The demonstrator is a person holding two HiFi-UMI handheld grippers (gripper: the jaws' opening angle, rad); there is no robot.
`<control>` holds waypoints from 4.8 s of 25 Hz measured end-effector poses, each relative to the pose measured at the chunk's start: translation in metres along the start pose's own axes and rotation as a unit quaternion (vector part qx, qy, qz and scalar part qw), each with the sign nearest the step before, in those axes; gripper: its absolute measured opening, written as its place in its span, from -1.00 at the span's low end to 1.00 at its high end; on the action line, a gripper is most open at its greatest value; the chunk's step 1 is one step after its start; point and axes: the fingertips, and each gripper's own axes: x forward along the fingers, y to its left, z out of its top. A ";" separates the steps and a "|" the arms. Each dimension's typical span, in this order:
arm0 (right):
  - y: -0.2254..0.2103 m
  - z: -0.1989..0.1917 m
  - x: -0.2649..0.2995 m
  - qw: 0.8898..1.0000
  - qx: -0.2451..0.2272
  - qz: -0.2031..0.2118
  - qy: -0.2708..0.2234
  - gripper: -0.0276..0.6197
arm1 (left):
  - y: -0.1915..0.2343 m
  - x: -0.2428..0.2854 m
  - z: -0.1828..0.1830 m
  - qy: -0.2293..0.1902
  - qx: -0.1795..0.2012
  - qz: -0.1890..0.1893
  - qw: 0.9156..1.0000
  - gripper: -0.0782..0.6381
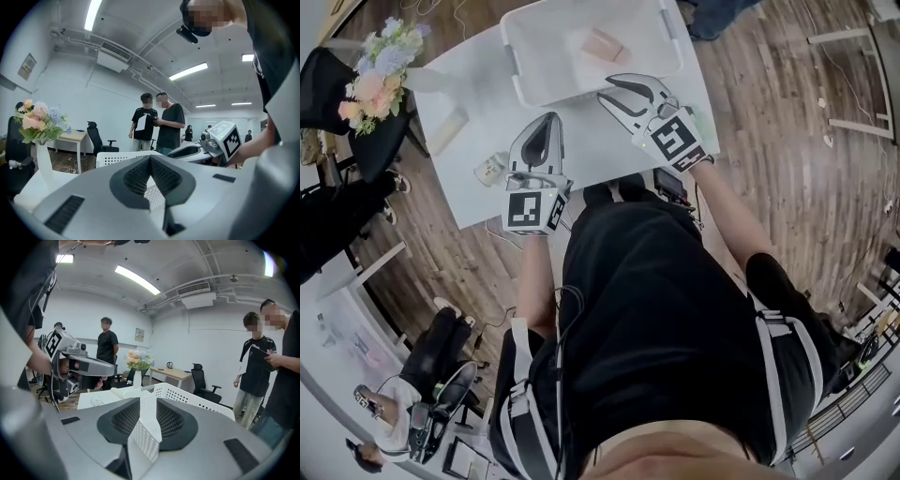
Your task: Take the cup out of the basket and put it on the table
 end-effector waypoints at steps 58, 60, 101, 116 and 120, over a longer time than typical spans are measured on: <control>-0.093 -0.207 0.167 0.631 -0.480 0.400 0.459 -0.57 | 0.008 0.008 -0.031 0.024 -0.038 -0.024 0.999 -0.73; -0.094 -0.205 0.160 0.637 -0.475 0.398 0.458 -0.69 | 0.007 0.009 -0.032 0.024 -0.042 -0.026 0.998 -0.73; -0.060 -0.021 0.074 0.837 -0.403 0.272 0.252 -0.83 | -0.025 -0.010 -0.002 -0.001 -0.022 -0.041 0.999 -0.73; 0.062 0.080 0.047 0.837 -0.434 0.310 0.123 -0.83 | 0.001 -0.075 0.007 -0.029 -0.019 0.014 0.999 -0.73; 0.105 0.092 0.055 0.837 -0.423 0.333 0.093 -0.83 | 0.018 -0.101 0.005 -0.031 -0.023 0.044 0.998 -0.73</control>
